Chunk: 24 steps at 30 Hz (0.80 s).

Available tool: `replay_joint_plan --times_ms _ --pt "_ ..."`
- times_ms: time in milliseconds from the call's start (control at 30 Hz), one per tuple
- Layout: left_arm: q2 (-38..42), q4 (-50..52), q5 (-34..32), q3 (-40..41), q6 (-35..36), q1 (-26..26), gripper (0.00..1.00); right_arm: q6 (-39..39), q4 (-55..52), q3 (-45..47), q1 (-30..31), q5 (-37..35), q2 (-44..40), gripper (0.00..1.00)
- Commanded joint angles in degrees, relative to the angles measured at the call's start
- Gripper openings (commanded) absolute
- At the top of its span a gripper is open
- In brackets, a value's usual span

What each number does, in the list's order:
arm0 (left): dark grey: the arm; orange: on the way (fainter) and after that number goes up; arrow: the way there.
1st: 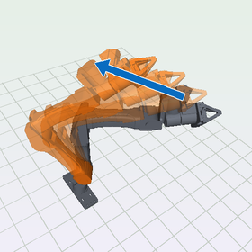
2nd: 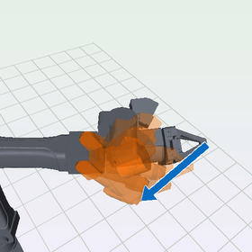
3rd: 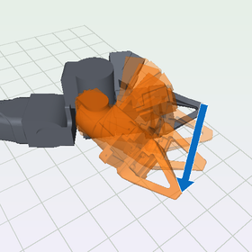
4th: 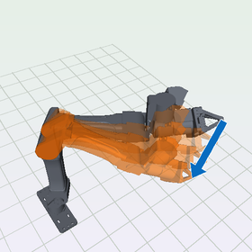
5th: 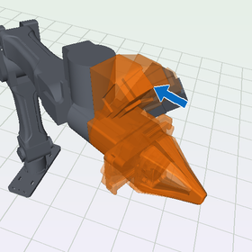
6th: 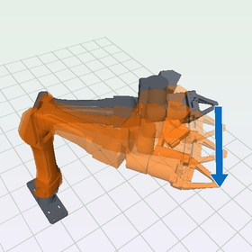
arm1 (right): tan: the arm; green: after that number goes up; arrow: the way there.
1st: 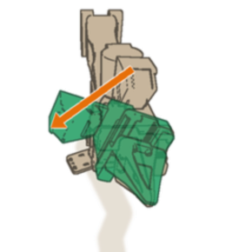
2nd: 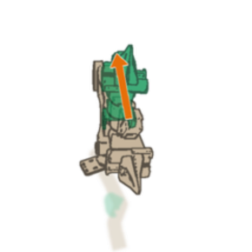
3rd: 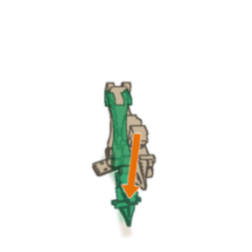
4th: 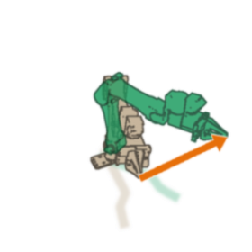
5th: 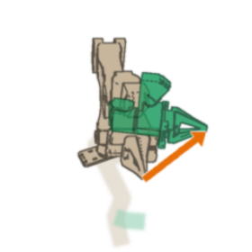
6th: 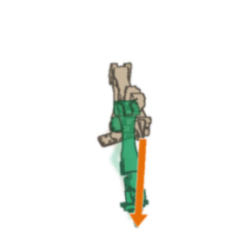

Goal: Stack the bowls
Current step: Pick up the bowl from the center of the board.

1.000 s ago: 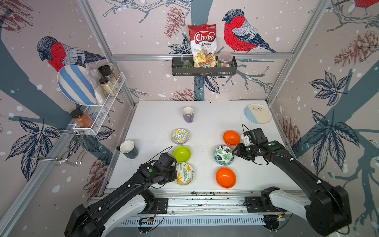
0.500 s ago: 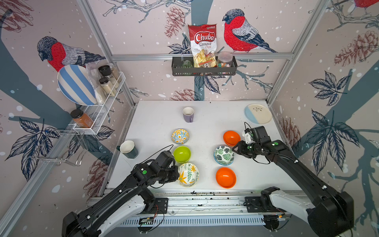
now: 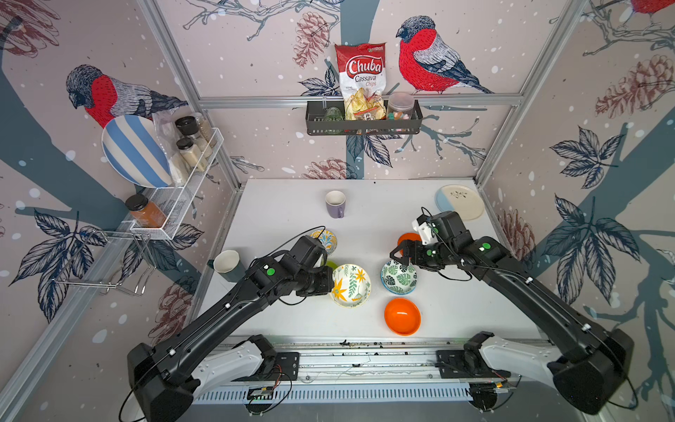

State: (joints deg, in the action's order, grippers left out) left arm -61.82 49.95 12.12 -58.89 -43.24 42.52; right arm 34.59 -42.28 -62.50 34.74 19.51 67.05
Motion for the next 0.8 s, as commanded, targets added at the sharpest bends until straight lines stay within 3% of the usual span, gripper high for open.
replay_joint_plan --times_ms 0,367,767 --pt "-2.9 -2.3 2.1 -2.9 2.5 0.1 0.0 1.7 -0.9 -1.9 2.4 -0.1 1.2 0.77" --pt "-9.3 -3.4 4.6 -6.8 4.3 0.1 0.0 3.6 -0.2 -4.3 9.6 -0.5 6.6 0.38" --pt "-10.1 -3.9 4.8 -6.8 4.4 0.1 0.0 3.1 -0.3 -3.9 12.2 -1.4 9.7 0.22"
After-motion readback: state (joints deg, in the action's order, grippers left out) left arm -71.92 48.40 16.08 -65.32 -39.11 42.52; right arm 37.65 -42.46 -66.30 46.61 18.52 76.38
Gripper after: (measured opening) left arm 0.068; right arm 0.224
